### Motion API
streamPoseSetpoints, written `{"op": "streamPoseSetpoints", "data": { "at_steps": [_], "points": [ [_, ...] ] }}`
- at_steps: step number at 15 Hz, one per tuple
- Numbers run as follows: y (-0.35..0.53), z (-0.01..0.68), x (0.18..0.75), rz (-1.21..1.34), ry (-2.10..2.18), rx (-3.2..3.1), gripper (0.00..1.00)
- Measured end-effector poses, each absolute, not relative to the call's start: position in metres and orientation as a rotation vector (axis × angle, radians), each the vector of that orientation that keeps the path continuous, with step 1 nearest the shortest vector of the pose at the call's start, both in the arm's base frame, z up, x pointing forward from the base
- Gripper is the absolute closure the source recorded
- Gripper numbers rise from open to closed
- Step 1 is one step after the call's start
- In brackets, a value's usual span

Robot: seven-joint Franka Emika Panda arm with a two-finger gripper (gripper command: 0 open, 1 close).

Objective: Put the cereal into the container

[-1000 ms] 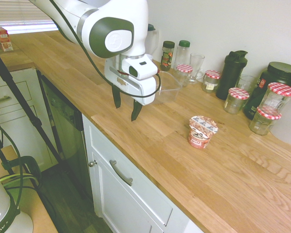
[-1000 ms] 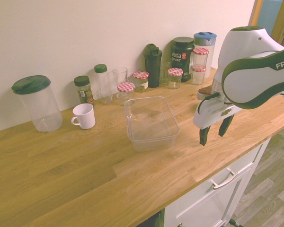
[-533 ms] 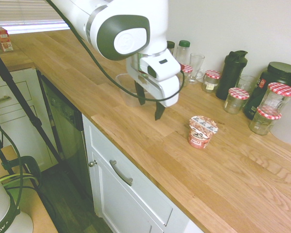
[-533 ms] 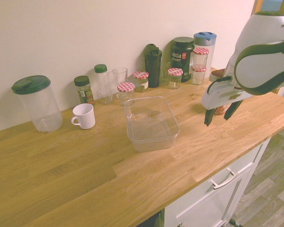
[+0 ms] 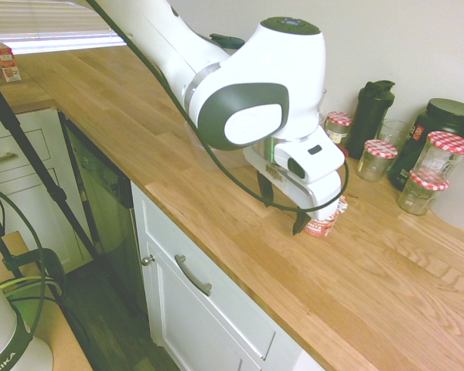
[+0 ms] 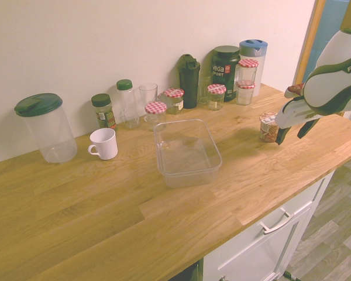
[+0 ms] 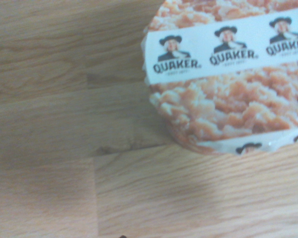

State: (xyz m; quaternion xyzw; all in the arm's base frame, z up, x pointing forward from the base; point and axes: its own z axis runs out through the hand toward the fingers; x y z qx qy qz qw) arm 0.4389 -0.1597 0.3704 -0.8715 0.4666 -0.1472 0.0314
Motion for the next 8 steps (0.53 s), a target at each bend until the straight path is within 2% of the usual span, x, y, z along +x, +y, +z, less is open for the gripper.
{"op": "streamPoseSetpoints", "data": {
  "at_steps": [5, 8],
  "points": [
    [-0.172, 0.37, 0.459, -0.577, 1.362, -2.696, 0.0],
    [-0.18, 0.361, 0.472, -0.561, 1.384, -2.691, 0.0]
  ]
}}
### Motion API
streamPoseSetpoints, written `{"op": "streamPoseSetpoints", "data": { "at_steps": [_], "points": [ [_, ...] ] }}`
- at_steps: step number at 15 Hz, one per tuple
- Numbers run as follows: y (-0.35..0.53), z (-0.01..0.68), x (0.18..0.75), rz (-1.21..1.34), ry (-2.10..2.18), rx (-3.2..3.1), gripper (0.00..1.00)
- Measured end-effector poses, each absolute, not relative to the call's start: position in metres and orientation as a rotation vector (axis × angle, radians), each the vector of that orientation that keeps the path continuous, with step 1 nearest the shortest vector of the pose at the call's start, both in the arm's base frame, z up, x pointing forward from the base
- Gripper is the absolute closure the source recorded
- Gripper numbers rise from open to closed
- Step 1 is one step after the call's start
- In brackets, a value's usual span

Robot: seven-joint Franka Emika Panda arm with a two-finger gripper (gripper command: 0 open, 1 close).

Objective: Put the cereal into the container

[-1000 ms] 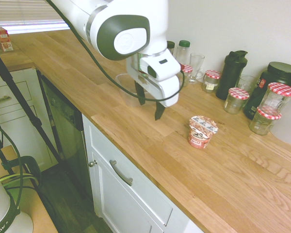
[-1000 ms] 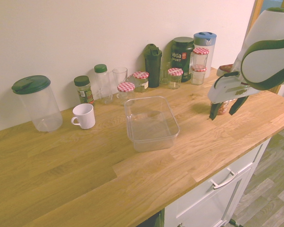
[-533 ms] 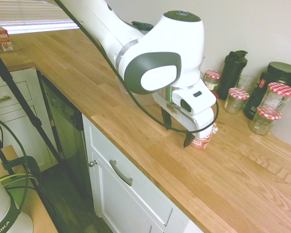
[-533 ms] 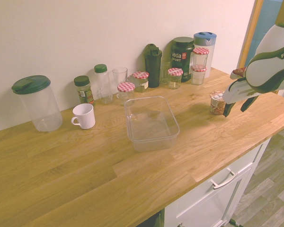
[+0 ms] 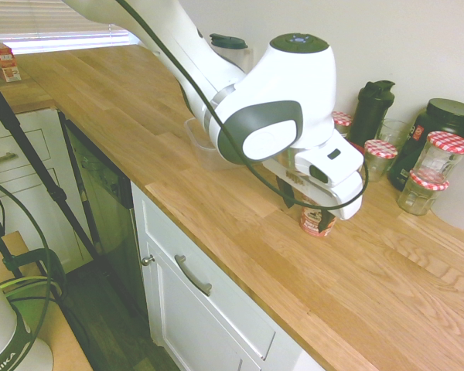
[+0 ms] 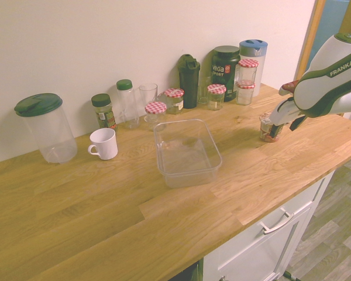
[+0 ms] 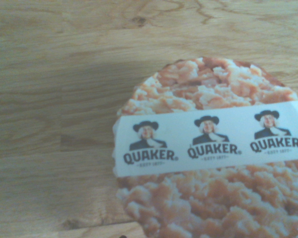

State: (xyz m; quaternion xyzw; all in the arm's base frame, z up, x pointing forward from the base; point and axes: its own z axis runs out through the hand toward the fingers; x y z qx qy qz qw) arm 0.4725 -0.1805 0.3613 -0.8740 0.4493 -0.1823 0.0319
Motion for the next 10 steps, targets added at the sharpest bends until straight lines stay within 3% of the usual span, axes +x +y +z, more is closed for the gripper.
{"op": "streamPoseSetpoints", "data": {
  "at_steps": [10],
  "points": [
    [-0.193, 0.356, 0.51, -0.568, 1.185, -2.769, 0.0]
  ]
}}
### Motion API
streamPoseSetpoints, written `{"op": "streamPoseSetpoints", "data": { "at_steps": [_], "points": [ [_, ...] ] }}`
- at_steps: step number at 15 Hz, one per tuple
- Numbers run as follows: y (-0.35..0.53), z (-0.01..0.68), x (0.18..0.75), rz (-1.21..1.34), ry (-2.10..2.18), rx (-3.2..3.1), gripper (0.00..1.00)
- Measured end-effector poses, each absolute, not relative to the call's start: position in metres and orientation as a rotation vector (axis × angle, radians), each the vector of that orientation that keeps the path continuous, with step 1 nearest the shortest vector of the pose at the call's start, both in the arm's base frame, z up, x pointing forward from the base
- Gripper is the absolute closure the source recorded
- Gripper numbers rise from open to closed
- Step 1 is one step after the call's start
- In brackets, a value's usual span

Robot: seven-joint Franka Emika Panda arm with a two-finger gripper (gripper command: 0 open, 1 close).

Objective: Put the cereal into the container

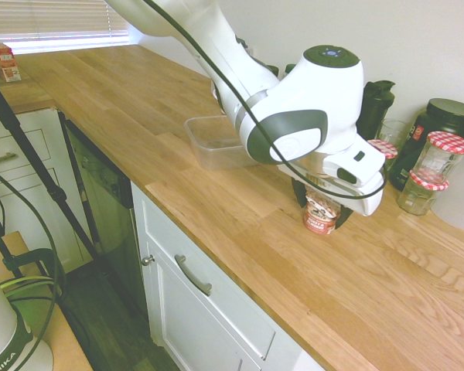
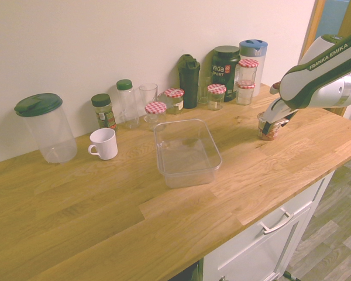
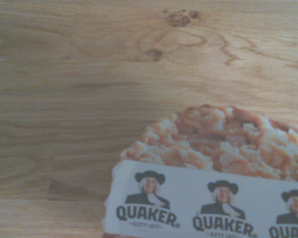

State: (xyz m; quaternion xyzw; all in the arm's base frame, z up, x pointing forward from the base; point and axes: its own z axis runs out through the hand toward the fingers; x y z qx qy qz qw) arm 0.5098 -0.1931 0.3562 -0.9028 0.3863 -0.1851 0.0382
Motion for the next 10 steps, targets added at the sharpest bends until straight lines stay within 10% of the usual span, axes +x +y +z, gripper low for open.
{"op": "streamPoseSetpoints", "data": {
  "at_steps": [8, 9, 10],
  "points": [
    [-0.202, 0.345, 0.527, -0.565, 1.121, -2.772, 0.0],
    [-0.203, 0.345, 0.528, -0.569, 1.116, -2.771, 1.0],
    [-0.203, 0.345, 0.528, -0.577, 1.107, -2.77, 1.0]
  ]
}}
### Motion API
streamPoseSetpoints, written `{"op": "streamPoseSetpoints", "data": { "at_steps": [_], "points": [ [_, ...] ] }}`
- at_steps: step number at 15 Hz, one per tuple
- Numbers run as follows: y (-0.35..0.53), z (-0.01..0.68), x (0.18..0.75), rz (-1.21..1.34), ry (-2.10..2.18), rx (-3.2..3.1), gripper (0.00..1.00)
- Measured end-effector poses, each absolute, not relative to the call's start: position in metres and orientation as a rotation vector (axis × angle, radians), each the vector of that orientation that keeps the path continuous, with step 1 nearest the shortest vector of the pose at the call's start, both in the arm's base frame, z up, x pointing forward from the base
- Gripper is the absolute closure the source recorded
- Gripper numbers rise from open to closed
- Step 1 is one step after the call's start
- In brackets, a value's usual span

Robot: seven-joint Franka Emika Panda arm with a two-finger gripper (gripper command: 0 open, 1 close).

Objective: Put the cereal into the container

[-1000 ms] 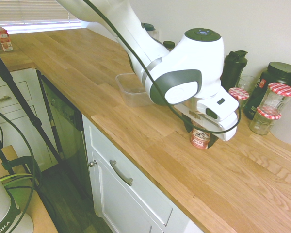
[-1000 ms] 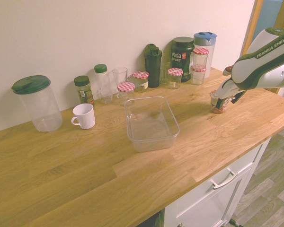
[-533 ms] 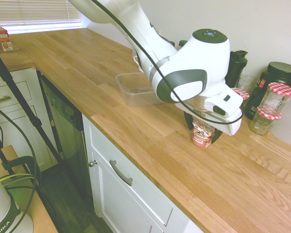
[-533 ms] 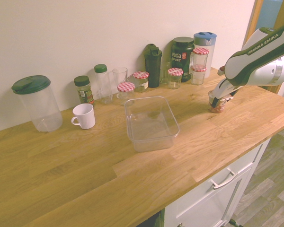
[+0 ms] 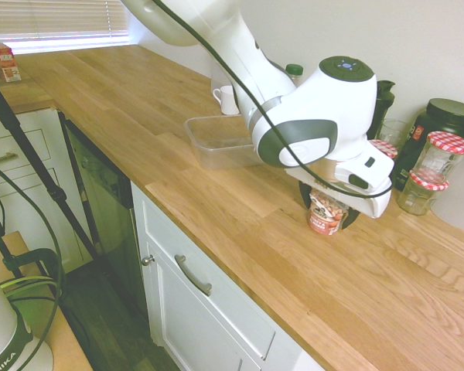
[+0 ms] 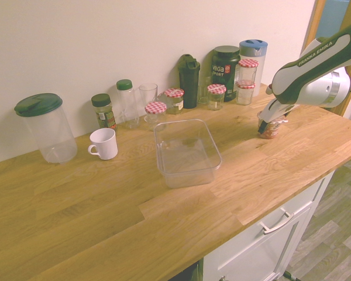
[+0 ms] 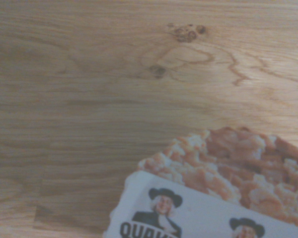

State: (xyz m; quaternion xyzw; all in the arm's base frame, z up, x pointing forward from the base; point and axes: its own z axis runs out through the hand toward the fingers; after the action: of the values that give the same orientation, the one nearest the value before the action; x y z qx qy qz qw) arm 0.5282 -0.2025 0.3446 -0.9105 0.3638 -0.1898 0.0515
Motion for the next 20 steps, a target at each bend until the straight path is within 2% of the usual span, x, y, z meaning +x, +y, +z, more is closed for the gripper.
{"op": "streamPoseSetpoints", "data": {
  "at_steps": [14, 20],
  "points": [
    [-0.199, 0.346, 0.528, -0.606, 1.106, -2.738, 1.0],
    [-0.165, 0.431, 0.488, -0.702, 1.03, -2.668, 1.0]
  ]
}}
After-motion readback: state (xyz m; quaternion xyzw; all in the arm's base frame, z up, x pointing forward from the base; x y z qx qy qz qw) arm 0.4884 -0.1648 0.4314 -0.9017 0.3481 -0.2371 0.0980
